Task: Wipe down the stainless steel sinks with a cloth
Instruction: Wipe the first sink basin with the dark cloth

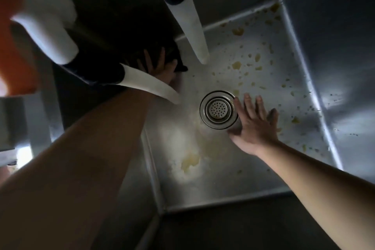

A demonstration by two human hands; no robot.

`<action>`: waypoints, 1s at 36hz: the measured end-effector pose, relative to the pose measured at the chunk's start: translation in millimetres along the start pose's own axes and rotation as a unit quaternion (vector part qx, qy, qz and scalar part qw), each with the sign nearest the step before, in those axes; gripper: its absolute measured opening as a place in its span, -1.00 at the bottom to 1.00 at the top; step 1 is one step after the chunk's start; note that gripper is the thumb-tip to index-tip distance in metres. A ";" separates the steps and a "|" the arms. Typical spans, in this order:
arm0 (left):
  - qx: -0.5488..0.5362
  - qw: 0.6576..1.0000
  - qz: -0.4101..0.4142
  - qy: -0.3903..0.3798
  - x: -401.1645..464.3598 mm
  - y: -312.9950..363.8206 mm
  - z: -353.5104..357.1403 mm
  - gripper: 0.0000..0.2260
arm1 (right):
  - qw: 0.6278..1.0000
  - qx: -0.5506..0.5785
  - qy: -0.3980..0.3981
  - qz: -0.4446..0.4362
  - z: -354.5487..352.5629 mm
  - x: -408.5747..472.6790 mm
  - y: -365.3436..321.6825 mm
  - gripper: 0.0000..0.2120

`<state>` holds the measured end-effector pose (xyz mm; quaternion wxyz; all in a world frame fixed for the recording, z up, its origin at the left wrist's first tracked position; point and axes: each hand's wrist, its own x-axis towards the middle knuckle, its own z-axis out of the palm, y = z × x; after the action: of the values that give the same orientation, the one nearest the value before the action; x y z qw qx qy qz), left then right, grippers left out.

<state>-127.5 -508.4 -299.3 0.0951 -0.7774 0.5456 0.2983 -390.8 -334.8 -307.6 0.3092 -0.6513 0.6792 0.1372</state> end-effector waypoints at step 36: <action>0.107 0.985 0.057 -0.124 -67.7 -39.4 3.2 -0.48 | 0.994 -0.013 -0.048 -0.094 2.6 -41.0 -34.2 -0.15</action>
<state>-108.4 -438.1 -270.5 0.2274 -0.6875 0.6019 0.3368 -358.6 -304.3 -277.7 0.3448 -0.7088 0.5975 0.1471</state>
